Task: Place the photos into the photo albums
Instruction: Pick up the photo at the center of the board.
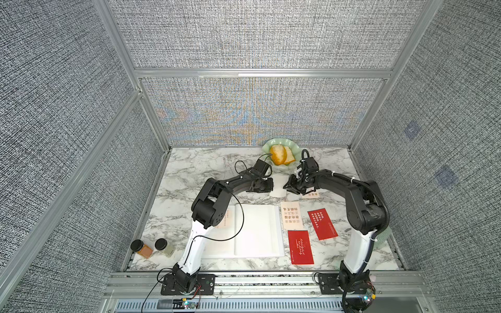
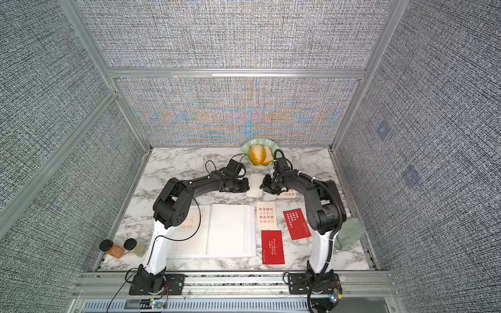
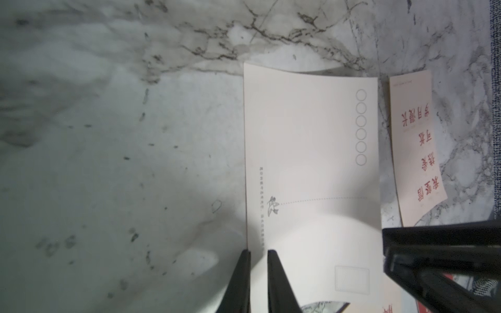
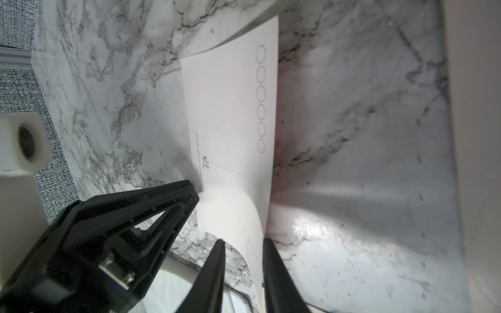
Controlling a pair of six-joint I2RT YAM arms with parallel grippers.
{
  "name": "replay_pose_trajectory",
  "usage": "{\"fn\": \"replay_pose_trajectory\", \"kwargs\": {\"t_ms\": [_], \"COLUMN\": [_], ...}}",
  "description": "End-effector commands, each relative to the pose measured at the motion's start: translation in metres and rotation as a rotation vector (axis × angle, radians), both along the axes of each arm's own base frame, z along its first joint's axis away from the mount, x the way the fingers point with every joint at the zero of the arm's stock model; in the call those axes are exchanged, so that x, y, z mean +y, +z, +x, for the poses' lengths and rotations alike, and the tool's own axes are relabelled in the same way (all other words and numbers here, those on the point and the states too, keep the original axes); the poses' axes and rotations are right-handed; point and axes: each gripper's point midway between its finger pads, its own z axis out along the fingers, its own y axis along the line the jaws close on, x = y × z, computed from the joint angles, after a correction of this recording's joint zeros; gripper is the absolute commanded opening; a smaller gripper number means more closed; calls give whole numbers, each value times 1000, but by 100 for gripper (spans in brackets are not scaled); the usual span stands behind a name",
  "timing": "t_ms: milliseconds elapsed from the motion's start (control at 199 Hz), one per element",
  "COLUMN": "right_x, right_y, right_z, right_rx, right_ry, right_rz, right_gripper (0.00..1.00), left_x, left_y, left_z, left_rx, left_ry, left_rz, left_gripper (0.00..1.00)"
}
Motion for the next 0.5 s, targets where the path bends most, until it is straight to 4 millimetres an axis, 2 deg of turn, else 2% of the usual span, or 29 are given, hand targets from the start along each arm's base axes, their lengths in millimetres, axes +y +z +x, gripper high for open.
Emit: {"fn": "replay_pose_trajectory", "kwargs": {"t_ms": [0,262,498], "right_x": [11,15,12], "right_y": [11,16,5], "right_z": [3,4,2], "right_rx": [-35,-69,-47], "right_ry": [10,10,9], "right_rz": [72,118,86], "right_gripper": [27,27,27], "left_x": [6,0,-1], "left_y": [-8,6,13], "left_z": [-17,-17,-16], "left_rx": [81,95,106], "left_ry": [-17,-42,-52], "left_rz": [26,-54,-105], "left_gripper": [16,14,14]}}
